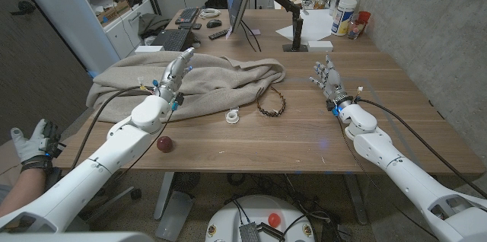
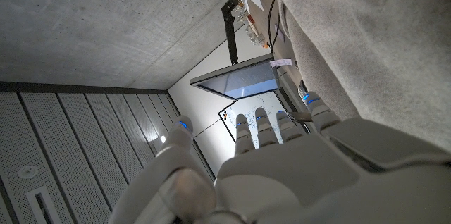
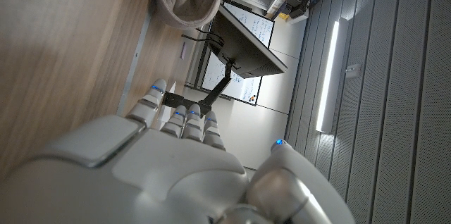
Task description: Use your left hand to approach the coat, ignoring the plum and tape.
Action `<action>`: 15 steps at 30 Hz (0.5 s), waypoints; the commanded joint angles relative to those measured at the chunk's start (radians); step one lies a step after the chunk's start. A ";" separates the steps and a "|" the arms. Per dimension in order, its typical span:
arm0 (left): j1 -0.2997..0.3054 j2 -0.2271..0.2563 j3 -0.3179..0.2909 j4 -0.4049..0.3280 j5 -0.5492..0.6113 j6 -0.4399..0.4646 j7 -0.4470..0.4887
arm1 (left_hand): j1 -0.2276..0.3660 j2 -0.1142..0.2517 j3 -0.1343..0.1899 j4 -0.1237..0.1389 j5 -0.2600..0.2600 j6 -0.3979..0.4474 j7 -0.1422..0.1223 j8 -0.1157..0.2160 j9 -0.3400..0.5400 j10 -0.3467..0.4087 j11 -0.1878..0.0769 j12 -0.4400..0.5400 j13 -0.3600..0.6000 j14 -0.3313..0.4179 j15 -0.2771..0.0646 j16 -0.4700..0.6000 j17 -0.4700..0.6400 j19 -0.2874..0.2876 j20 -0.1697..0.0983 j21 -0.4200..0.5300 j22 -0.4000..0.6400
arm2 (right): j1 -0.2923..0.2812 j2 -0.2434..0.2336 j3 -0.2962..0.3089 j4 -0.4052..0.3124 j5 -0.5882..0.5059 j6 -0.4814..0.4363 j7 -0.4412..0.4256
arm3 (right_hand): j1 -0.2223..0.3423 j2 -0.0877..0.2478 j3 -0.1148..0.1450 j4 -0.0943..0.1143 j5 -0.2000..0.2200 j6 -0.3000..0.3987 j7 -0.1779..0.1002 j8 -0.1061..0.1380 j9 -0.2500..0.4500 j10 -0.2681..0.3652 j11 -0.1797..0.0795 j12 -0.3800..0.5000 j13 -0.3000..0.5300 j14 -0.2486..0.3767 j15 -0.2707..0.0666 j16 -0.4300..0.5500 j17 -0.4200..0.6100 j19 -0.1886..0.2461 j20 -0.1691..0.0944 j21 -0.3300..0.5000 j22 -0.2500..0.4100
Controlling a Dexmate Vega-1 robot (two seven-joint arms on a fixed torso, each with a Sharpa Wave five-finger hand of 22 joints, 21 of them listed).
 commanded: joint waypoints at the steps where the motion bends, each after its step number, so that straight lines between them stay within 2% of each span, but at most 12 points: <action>1: 0.013 0.039 -0.010 -0.063 0.054 0.062 0.038 | 0.005 0.010 0.003 -0.009 0.007 0.005 0.002 0.001 0.003 0.006 -0.004 0.002 0.002 -0.005 -0.006 0.004 0.002 -0.003 0.004 -0.003 0.002 | 0.000 -0.002 -0.001 -0.001 -0.001 -0.002 0.001 | 0.000 0.001 -0.007 0.003 0.004 -0.003 -0.006 0.004 0.002 -0.002 -0.005 0.000 0.000 -0.010 0.002 -0.001 0.000 -0.009 0.000 0.003 0.001; 6: 0.013 0.050 -0.009 -0.080 0.075 0.083 0.044 | 0.006 0.011 0.003 -0.010 0.007 0.005 0.001 0.000 0.003 0.007 -0.004 0.002 0.002 -0.005 -0.006 0.005 0.002 -0.004 0.004 -0.004 0.001 | 0.000 -0.003 -0.001 -0.002 -0.001 -0.004 0.001 | 0.000 0.002 -0.008 0.003 0.004 -0.003 -0.007 0.004 0.002 -0.002 -0.004 0.001 0.000 -0.012 0.002 -0.001 -0.001 -0.010 0.000 0.003 0.001; 10: 0.004 0.074 0.005 -0.114 0.119 0.140 0.059 | 0.007 0.011 0.004 -0.011 0.007 0.005 0.001 0.000 0.003 0.007 -0.006 0.002 0.002 -0.005 -0.006 0.005 0.002 -0.004 0.004 -0.004 0.001 | 0.000 -0.002 -0.001 -0.002 -0.002 -0.001 0.001 | 0.000 0.002 -0.009 0.003 0.004 -0.003 -0.007 0.004 0.002 -0.002 -0.005 0.001 0.000 -0.012 0.002 -0.001 -0.001 -0.010 0.000 0.004 0.001; 15: 0.003 0.066 0.004 -0.107 0.119 0.119 0.047 | 0.008 0.012 0.004 -0.013 0.008 0.005 0.001 -0.001 0.003 0.007 -0.007 0.002 0.002 -0.009 -0.006 0.003 0.002 -0.006 0.006 -0.005 0.001 | 0.000 -0.002 -0.001 0.000 -0.003 0.002 0.003 | 0.000 0.002 -0.010 0.003 0.004 -0.003 -0.008 0.004 0.002 -0.001 -0.006 0.002 0.000 -0.013 0.001 0.000 -0.002 -0.011 0.000 0.004 0.001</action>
